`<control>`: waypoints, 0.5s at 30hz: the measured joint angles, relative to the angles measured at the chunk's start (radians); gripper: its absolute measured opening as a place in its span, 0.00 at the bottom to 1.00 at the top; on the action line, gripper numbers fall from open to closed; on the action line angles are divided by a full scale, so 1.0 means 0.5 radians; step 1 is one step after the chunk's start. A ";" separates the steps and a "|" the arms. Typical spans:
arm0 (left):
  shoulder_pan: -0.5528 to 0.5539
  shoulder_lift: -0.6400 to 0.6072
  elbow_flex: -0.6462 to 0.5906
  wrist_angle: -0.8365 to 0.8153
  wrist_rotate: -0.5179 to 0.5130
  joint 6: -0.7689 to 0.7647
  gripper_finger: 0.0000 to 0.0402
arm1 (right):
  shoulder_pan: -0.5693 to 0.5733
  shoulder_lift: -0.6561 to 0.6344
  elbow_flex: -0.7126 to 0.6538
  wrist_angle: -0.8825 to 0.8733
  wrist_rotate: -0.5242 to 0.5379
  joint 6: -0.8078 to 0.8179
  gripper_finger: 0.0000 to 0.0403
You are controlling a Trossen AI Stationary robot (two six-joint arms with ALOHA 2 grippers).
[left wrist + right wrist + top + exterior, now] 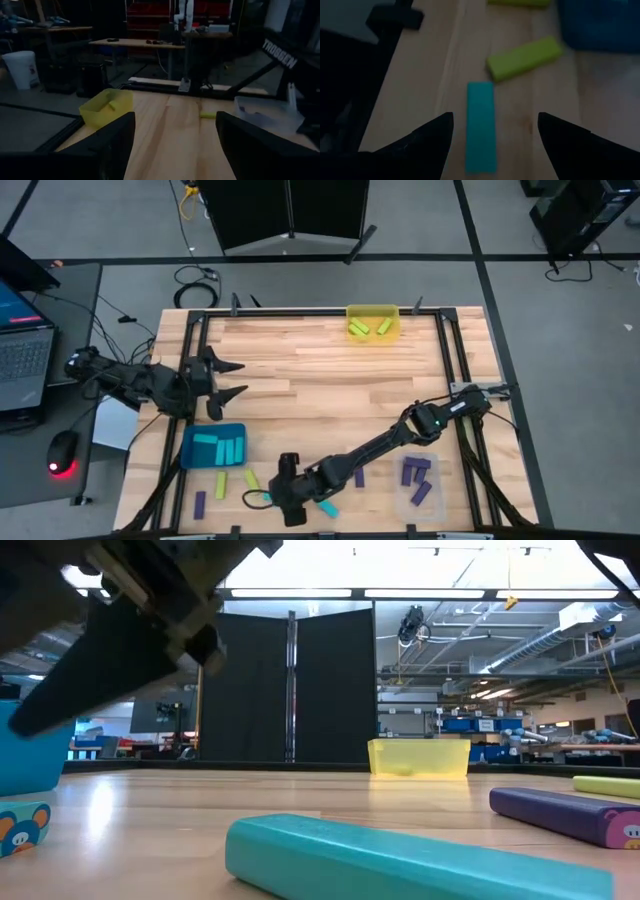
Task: Sort blocks
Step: Put the left blue block into the dark blue bin
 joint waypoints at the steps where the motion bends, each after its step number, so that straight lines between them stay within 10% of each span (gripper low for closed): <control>1: 0.000 -0.021 0.000 -0.001 0.015 -0.010 0.71 | 0.008 0.000 0.003 0.009 0.029 0.018 0.75; 15: -0.001 -0.340 0.000 -0.031 0.179 -0.093 0.71 | 0.118 0.024 -0.015 0.039 0.209 0.163 0.75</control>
